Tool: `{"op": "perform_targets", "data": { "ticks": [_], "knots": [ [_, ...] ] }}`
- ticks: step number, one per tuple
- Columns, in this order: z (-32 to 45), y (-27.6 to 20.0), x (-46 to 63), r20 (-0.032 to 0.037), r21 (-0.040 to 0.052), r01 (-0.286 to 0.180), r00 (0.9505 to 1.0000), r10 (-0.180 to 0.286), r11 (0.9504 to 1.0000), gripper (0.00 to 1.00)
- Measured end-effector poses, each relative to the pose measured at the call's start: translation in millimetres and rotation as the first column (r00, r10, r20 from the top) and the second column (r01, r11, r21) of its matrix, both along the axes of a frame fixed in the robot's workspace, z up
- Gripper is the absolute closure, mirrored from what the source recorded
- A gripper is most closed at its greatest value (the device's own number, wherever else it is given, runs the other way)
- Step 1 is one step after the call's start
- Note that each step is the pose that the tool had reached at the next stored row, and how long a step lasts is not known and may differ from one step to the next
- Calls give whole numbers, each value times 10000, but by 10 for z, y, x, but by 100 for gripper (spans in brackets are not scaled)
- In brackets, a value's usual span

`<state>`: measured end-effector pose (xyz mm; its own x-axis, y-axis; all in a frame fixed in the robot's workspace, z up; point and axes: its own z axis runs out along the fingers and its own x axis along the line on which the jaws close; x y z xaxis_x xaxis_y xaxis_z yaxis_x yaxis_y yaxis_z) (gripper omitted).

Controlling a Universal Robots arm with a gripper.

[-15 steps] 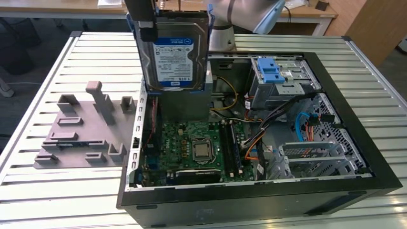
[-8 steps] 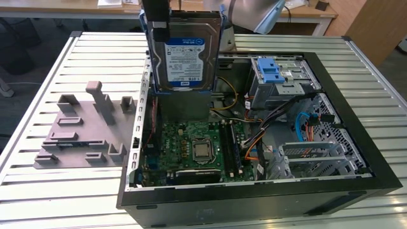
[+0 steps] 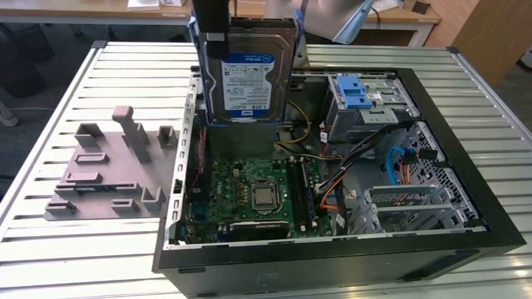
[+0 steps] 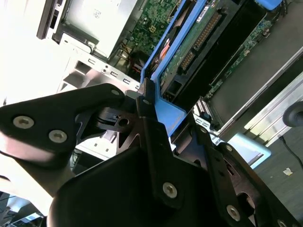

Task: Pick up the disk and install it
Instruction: 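Pick up the disk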

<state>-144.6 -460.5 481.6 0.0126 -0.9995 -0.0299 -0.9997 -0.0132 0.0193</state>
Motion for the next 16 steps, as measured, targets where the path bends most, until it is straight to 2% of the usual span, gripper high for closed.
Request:
{"op": "perform_targets", "data": {
  "ticks": [5, 16],
  "knots": [
    [-9, -28, 88, 0, -1, 4, 10000, -4, 10000, 64],
    [-16, -31, 389, 0, 0, 10, 10000, -10, 10000, 64]
  ]
}}
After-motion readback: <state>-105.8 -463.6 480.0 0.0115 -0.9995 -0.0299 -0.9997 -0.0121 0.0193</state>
